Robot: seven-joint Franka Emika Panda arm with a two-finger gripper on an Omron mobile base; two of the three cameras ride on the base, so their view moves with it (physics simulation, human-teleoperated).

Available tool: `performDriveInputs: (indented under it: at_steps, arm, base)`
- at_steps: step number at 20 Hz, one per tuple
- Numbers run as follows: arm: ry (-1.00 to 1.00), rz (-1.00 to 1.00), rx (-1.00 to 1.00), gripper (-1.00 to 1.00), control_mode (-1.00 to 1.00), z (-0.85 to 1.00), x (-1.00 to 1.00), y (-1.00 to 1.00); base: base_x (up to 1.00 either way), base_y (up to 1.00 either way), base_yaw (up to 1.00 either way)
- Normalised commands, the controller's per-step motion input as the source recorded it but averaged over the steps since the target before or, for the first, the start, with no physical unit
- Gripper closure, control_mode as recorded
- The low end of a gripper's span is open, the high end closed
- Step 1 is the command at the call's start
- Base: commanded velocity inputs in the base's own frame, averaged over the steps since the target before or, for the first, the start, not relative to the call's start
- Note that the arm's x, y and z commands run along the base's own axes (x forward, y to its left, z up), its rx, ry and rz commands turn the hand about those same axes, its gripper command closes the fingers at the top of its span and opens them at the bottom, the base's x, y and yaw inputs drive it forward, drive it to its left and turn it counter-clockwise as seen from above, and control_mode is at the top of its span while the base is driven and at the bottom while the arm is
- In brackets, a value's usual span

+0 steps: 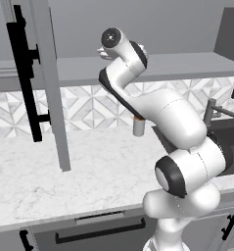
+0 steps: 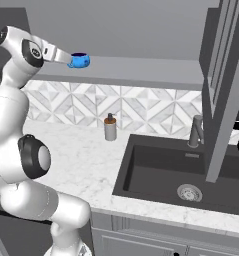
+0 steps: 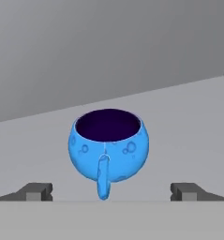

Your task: Gather all objects into one cabinet and sort the glasses and bowls to opposite sides.

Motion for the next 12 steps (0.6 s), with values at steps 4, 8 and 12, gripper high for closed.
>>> performDriveInputs:
  at_steps: [4, 8, 12]
  arm:
    - [0.00, -0.05, 0.00, -1.00, -1.00, -0.17, 0.06, 0.01]
    - [0.00, -0.05, 0.00, -1.00, -1.00, -0.03, 0.19, 0.00]
    - [0.00, -0.07, 0.00, -1.00, -1.00, 0.00, 0.29, 0.00]
  base:
    - [0.00, 0.00, 0.00]
    - [0.00, 0.00, 0.00]
    - [0.00, 0.00, 0.00]
